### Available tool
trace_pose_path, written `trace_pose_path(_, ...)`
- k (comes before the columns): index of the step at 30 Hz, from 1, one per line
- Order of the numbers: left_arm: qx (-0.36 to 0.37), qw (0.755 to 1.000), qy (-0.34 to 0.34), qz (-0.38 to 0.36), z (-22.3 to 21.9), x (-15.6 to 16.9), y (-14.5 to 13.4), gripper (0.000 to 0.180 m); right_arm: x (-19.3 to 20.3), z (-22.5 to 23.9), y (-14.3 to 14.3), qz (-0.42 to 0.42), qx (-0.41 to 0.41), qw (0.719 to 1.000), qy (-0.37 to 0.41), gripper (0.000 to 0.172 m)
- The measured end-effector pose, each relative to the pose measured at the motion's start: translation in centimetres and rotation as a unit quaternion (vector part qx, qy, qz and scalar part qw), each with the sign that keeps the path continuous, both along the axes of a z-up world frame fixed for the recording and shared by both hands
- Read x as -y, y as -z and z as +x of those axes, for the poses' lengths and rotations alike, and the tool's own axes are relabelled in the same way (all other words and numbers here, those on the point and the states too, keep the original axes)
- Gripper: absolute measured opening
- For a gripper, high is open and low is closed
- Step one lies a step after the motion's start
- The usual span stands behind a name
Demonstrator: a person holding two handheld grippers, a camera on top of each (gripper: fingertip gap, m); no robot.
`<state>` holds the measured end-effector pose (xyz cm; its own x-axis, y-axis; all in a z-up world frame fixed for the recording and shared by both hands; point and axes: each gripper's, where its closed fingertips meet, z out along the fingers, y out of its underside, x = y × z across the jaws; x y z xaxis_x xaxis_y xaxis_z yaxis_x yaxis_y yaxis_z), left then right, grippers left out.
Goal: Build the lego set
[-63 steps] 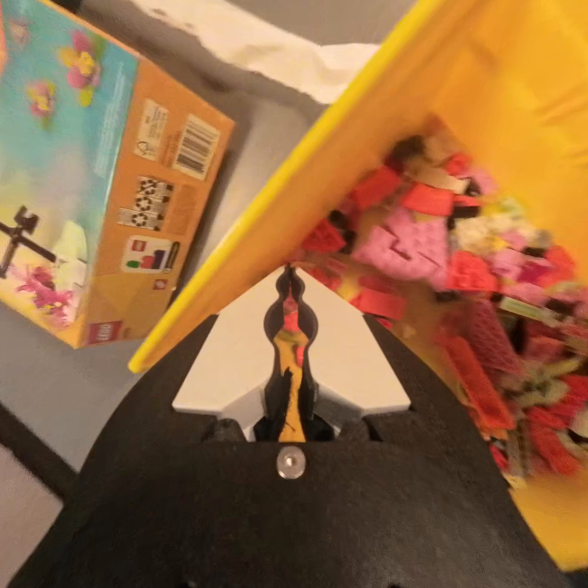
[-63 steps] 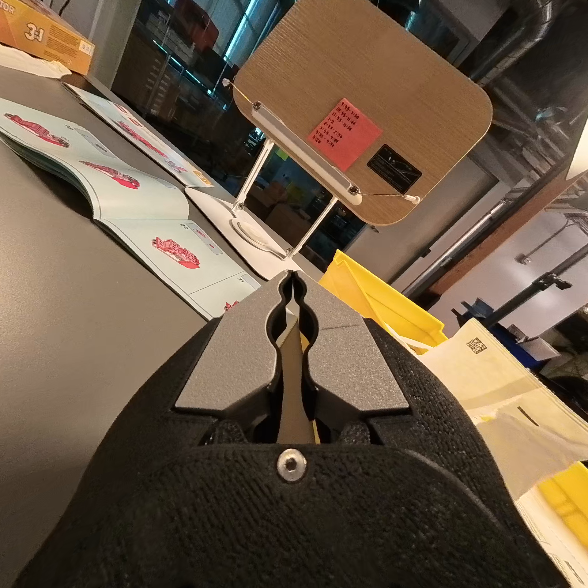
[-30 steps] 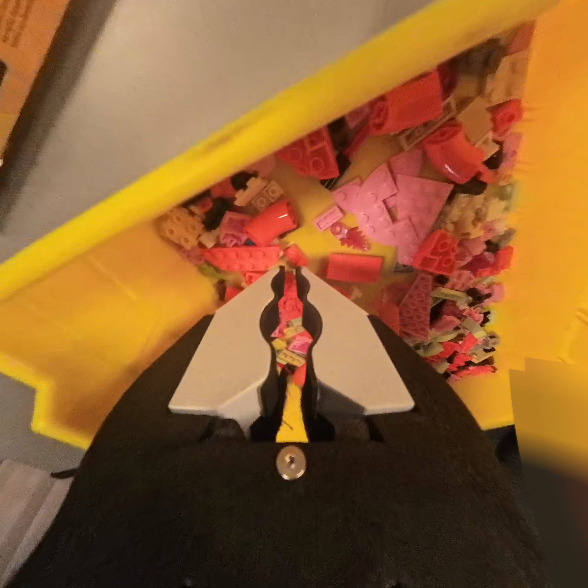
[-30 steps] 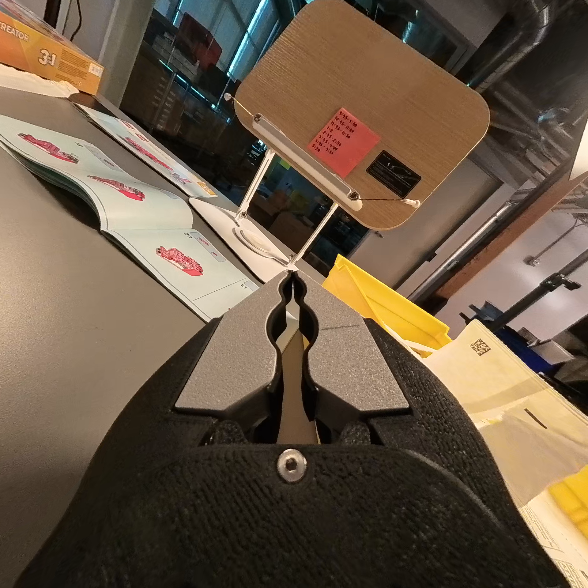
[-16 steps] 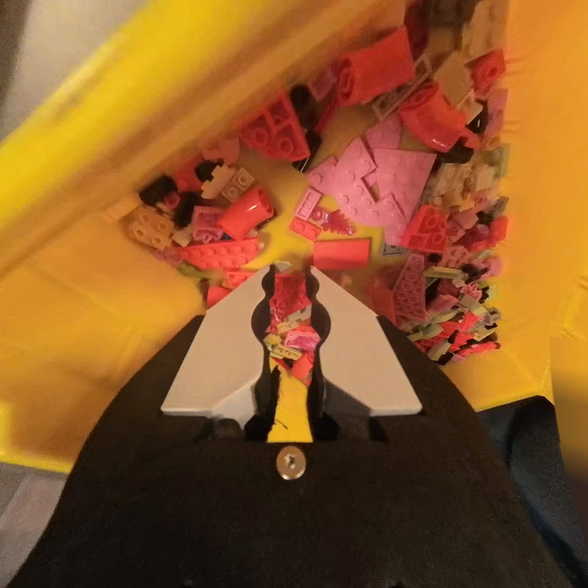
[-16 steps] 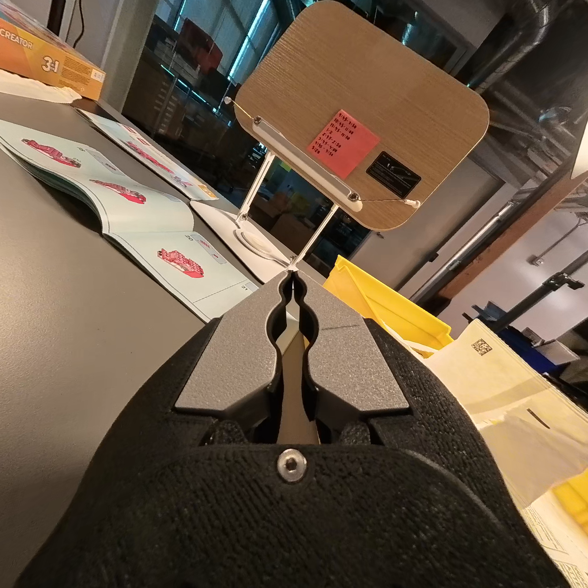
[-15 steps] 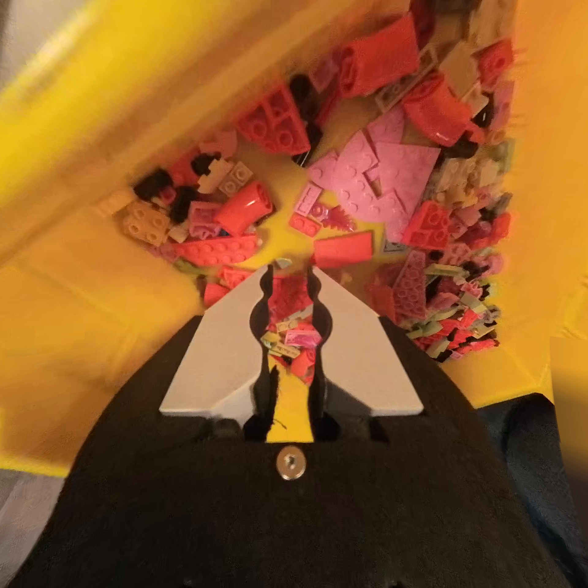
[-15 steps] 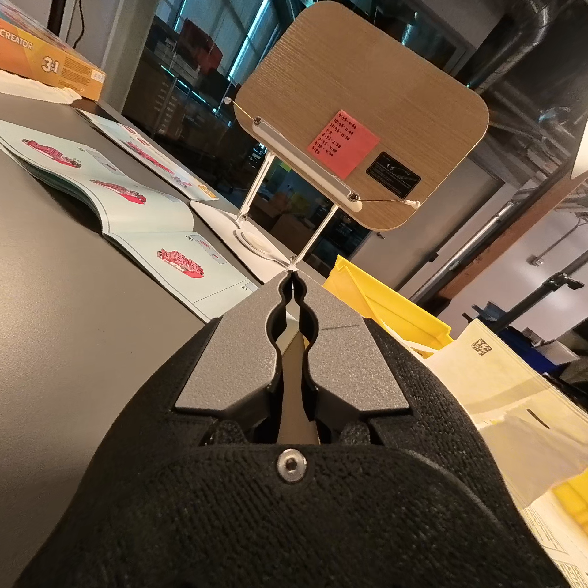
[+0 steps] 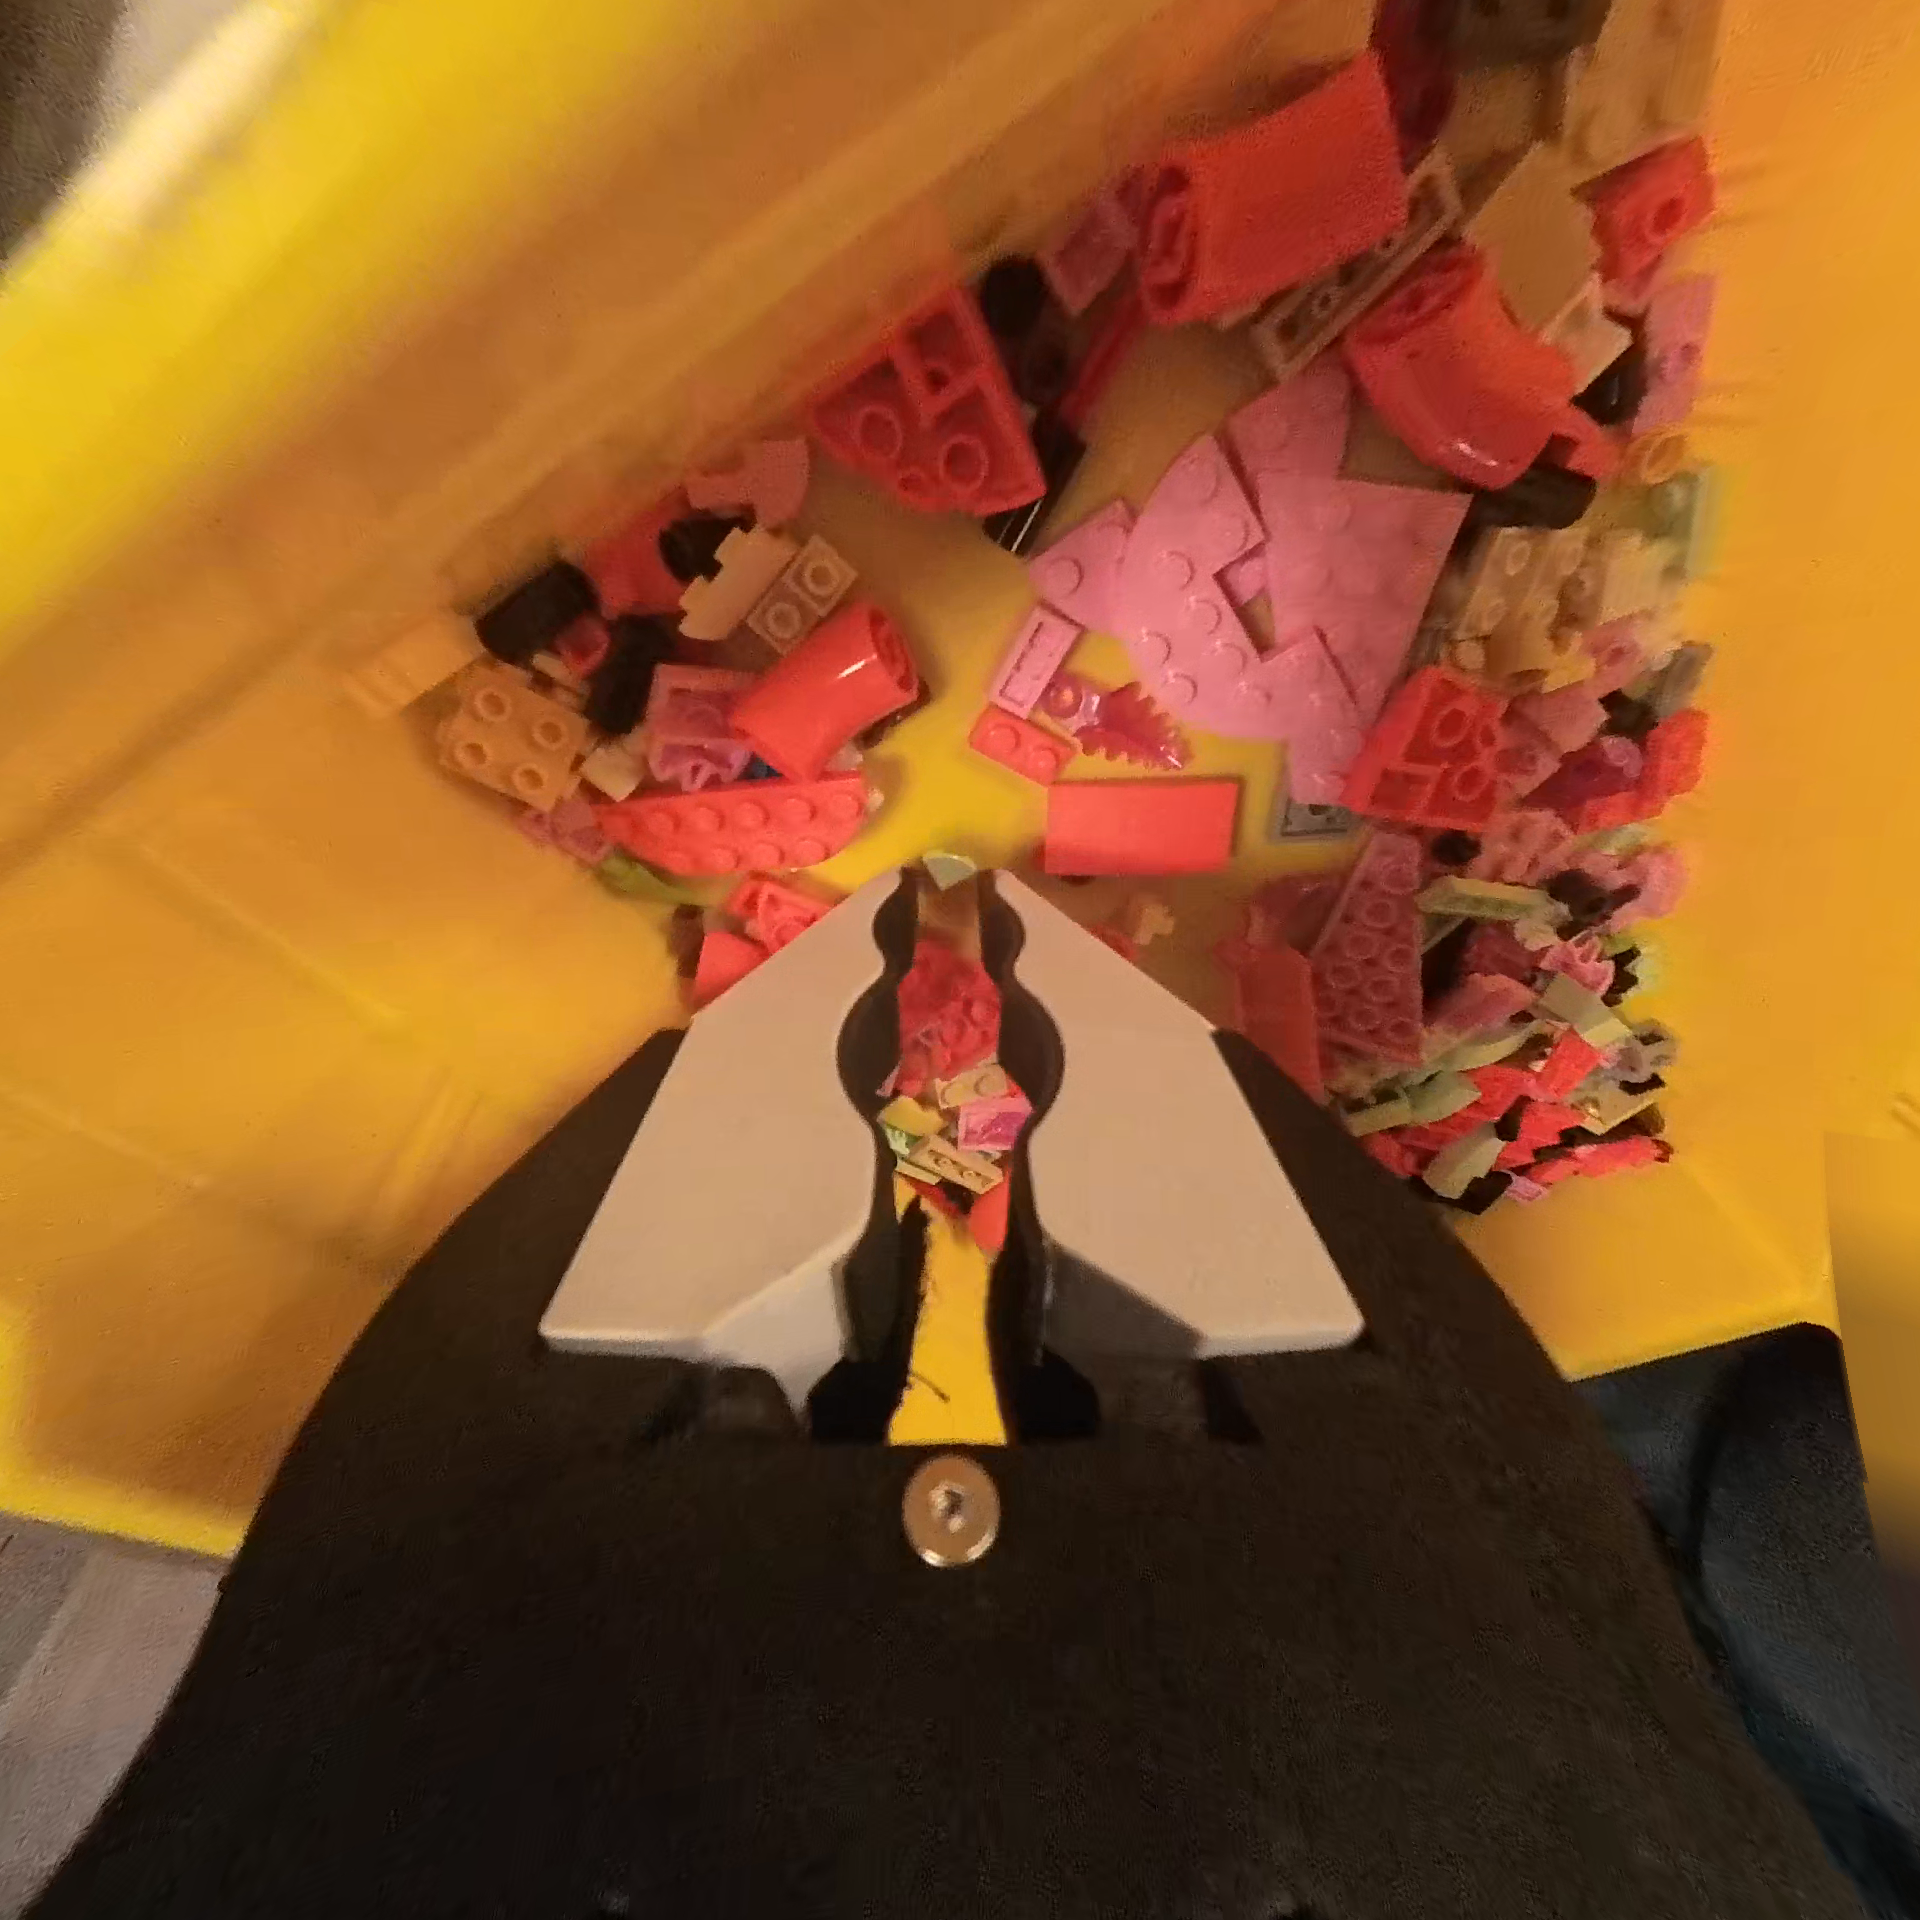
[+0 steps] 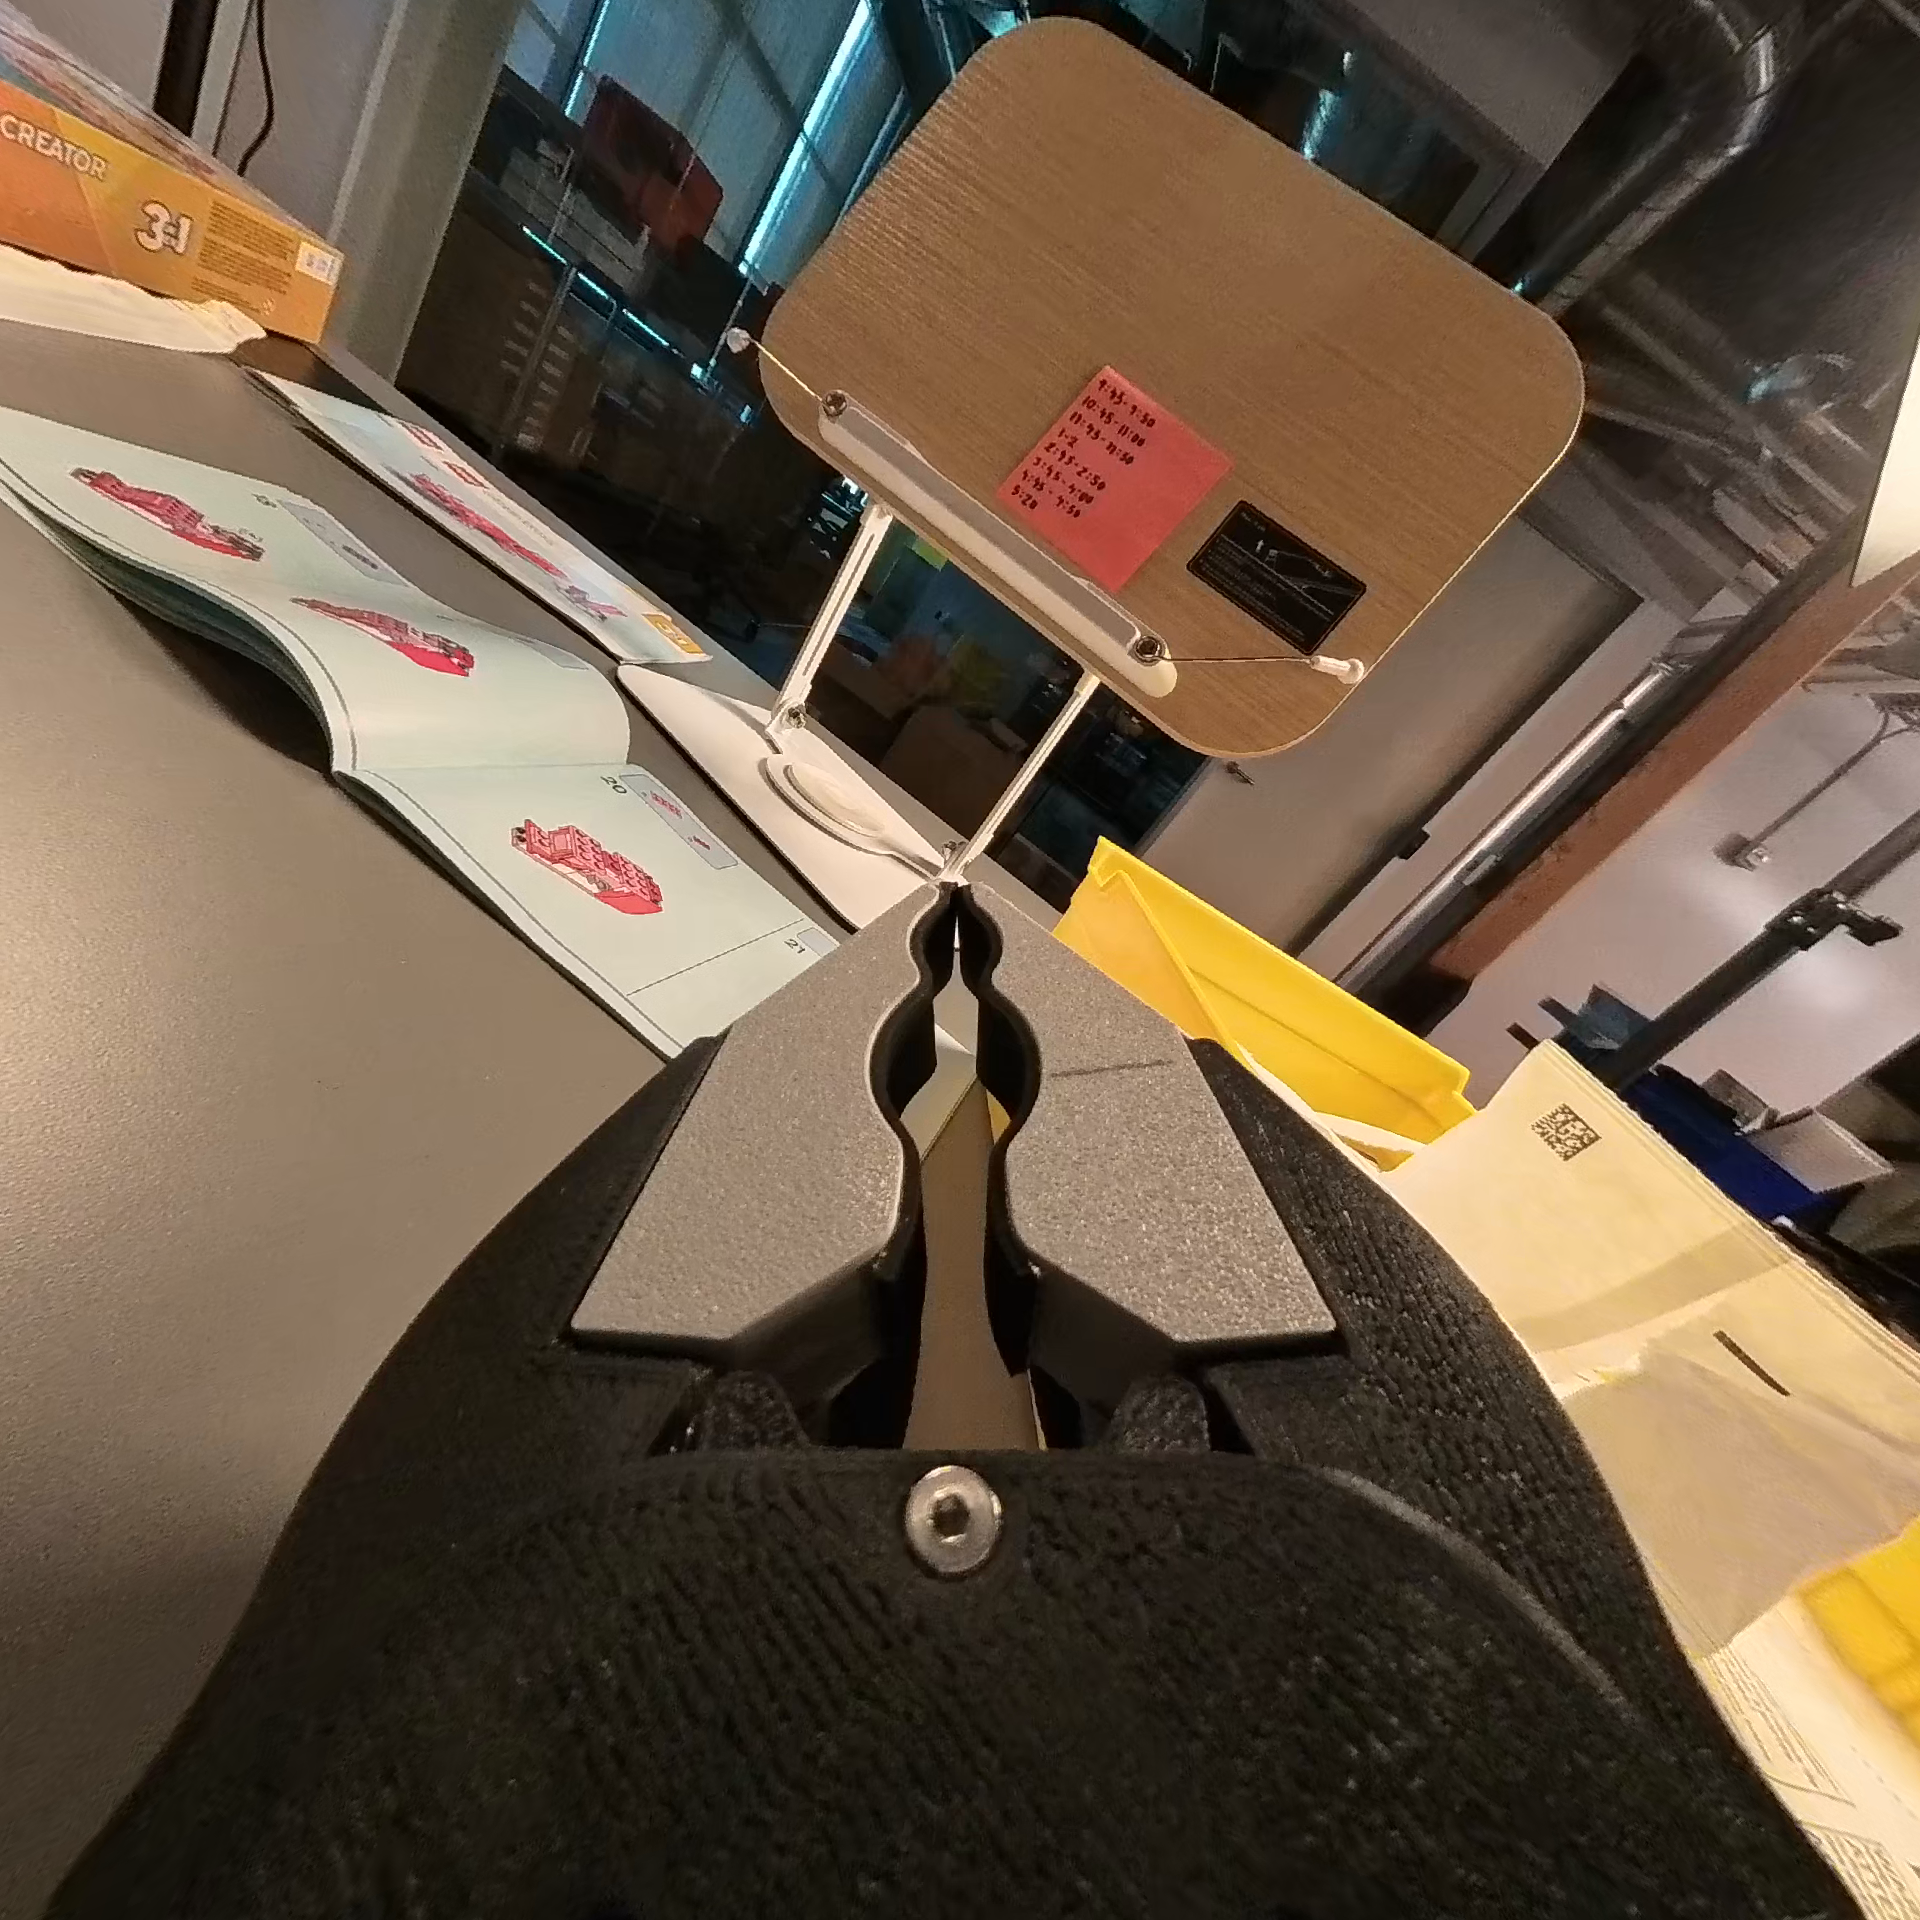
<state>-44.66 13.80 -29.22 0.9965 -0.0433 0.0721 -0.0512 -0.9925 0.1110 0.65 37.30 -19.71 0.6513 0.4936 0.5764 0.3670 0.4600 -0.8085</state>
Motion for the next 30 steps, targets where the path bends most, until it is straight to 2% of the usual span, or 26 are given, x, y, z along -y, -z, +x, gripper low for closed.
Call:
trace_pose_path(11,-0.003,1.0,-0.003,0.005,0.3,0.0,-0.3,0.006,0.0,0.1,-0.2,0.001,-0.006,1.0,0.001,0.0)
trace_pose_path(12,-0.003,1.0,0.0,0.012,0.4,-0.2,-0.6,0.0,0.0,0.1,-0.2,0.001,-0.007,1.0,0.001,0.0)
trace_pose_path(18,-0.012,0.996,0.008,0.088,1.3,-2.2,-6.0,0.0,0.1,0.2,-0.5,-0.001,-0.017,1.0,-0.005,0.0)
trace_pose_path(20,-0.017,0.996,0.011,0.092,1.6,-2.4,-7.0,0.0,0.2,0.3,-0.6,0.0,-0.023,1.0,-0.007,0.0)
trace_pose_path(22,-0.029,0.996,0.019,0.081,1.6,-2.3,-6.7,0.0,0.2,0.4,-0.8,-0.002,-0.031,0.999,-0.01,0.0)
trace_pose_path(25,-0.053,0.997,0.01,0.048,0.9,-1.6,-4.6,0.014,0.3,0.5,-0.9,-0.005,-0.04,0.999,-0.015,0.0)
trace_pose_path(30,-0.02,0.996,-0.071,0.045,0.8,-1.9,-1.3,0.011,0.3,0.6,-1.1,-0.013,-0.053,0.998,-0.024,0.0)
